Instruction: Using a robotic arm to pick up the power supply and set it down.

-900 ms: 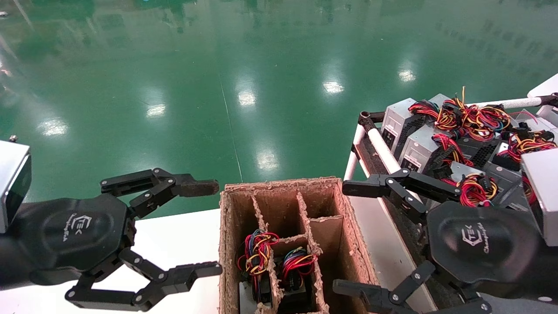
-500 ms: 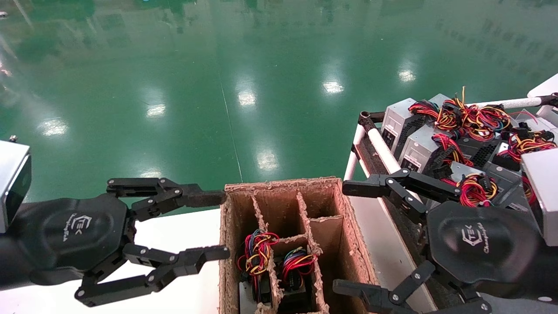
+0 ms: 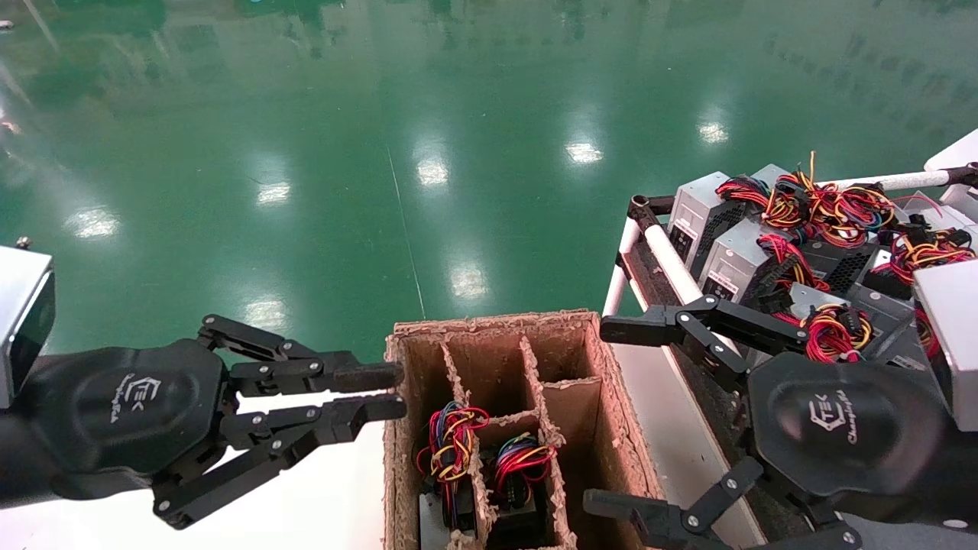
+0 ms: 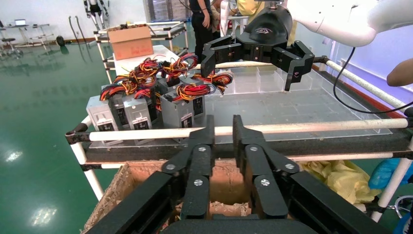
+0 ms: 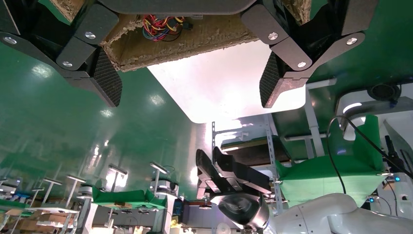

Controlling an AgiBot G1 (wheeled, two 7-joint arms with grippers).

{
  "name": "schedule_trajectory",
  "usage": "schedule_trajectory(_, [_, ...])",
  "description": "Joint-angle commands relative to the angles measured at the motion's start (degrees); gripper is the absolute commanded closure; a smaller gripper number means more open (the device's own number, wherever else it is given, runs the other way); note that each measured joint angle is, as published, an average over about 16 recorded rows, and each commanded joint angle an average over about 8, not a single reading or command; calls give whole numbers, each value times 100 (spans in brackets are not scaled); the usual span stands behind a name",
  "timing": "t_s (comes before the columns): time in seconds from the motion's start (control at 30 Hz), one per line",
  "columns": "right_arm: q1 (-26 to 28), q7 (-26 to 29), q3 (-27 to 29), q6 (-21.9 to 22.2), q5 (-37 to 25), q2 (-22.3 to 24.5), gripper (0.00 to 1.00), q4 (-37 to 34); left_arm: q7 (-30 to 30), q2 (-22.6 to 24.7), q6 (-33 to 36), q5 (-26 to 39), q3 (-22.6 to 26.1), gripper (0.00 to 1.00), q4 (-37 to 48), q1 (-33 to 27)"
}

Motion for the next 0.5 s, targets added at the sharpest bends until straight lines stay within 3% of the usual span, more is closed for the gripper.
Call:
schedule_trajectory(0.03, [0, 0, 0, 0, 0, 0, 0, 0, 0, 0, 0, 0, 0, 100, 0, 0])
schedule_trajectory(0.23, [0, 0, 0, 0, 0, 0, 0, 0, 0, 0, 0, 0, 0, 100, 0, 0])
schedule_trajectory(0.27, [0, 0, 0, 0, 0, 0, 0, 0, 0, 0, 0, 0, 0, 96, 0, 0])
schedule_trajectory(0.5, [0, 0, 0, 0, 0, 0, 0, 0, 0, 0, 0, 0, 0, 8, 0, 0])
